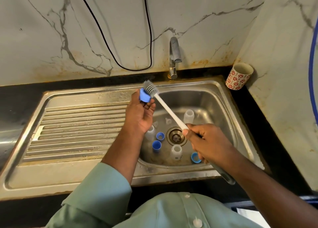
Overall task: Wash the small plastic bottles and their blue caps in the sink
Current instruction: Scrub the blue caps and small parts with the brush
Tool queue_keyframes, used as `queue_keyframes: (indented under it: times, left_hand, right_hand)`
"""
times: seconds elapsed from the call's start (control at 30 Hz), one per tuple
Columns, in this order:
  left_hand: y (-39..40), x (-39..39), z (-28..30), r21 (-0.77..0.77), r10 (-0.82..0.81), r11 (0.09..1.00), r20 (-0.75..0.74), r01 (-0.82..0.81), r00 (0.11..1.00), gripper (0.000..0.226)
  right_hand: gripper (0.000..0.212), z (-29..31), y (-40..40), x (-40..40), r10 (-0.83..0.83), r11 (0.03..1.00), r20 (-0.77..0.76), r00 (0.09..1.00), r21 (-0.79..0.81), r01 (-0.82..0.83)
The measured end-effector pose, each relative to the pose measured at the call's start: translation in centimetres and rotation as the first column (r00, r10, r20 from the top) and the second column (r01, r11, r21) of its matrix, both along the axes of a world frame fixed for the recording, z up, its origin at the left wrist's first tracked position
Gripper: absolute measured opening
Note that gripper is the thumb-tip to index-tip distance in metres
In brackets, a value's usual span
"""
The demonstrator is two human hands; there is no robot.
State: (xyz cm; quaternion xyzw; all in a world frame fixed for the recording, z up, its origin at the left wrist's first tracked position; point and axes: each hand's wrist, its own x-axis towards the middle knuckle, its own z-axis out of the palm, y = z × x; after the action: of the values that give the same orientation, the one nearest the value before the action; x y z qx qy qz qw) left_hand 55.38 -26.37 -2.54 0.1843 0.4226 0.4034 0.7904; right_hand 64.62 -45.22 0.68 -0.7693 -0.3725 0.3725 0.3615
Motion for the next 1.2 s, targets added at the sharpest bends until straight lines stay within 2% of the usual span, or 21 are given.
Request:
queue_keyframes:
  times: [0.1, 0.2, 0.33, 0.5, 0.57, 0.6, 0.7, 0.8, 0.97, 1.1, 1.2]
  left_hand:
    - [0.4, -0.2, -0.3, 0.023, -0.003, 1.0, -0.011, 0.004, 1.0, 0.023]
    - [-0.1, 0.2, -0.6, 0.049, -0.016, 0.999, 0.016, 0.015, 1.0, 0.022]
    - [0.4, 0.0, -0.4, 0.025, 0.105, 0.994, 0.049, -0.106, 0.993, 0.022]
    - [-0.4, 0.6, 0.1, 0.044, 0.072, 0.997, -0.018, -0.071, 0.997, 0.019]
    - [-0.1, 0.4, 0.7, 0.027, 0.1, 0.995, -0.02, -0.1, 0.995, 0.019]
    - [0.0, 0.4, 0.8, 0.029, 0.106, 0.994, -0.022, -0.105, 0.994, 0.02]
    - [-0.4, 0.8, 0.9, 0.084, 0.074, 0.994, -0.041, -0.071, 0.996, 0.033]
    - [-0.3, 0.6, 0.9, 0.099, 0.089, 0.992, -0.058, -0.083, 0.994, 0.038]
    - [-0.4, 0.4, 1.1, 0.05, 0.099, 0.994, -0.027, -0.098, 0.995, 0.034]
    - [-0.1, 0.2, 1.3, 0.005, 0.136, 0.991, 0.025, -0.136, 0.99, 0.028]
    - [0.1, 0.1, 1.1, -0.008, 0.126, 0.992, 0.03, -0.126, 0.992, 0.034]
  right_hand:
    - [0.023, 0.0, -0.3, -0.3, 0.088, 0.996, 0.055, 0.995, 0.014, -0.089]
    - [0.017, 0.0, 0.1, -0.2, 0.034, 0.999, 0.009, 0.999, 0.038, -0.034]
    - [0.023, -0.2, -0.7, -0.5, 0.05, 0.998, 0.021, 0.999, 0.022, -0.051]
    - [0.021, -0.3, 0.0, -0.1, 0.002, 1.0, -0.016, 1.0, 0.019, -0.002]
    - [0.021, 0.0, -0.3, -0.2, 0.065, 0.997, 0.016, 0.998, 0.037, -0.065]
    - [0.021, 0.1, -0.3, -0.4, 0.081, 0.996, 0.013, 0.997, 0.036, -0.082]
    - [0.025, 0.2, 0.3, 0.3, -0.023, 0.999, 0.028, 0.999, 0.027, 0.023]
    - [0.023, 0.1, 0.3, 0.5, 0.018, 0.999, 0.089, 0.996, 0.037, -0.022]
    - [0.02, -0.4, -0.2, 0.2, 0.047, 0.993, 0.106, 0.993, 0.104, -0.058]
    - [0.021, -1.3, -0.7, 0.1, 0.066, 0.992, 0.122, 0.99, 0.101, -0.079]
    - [0.022, -1.6, -0.9, 0.5, 0.099, 0.99, 0.17, 0.98, 0.082, -0.114]
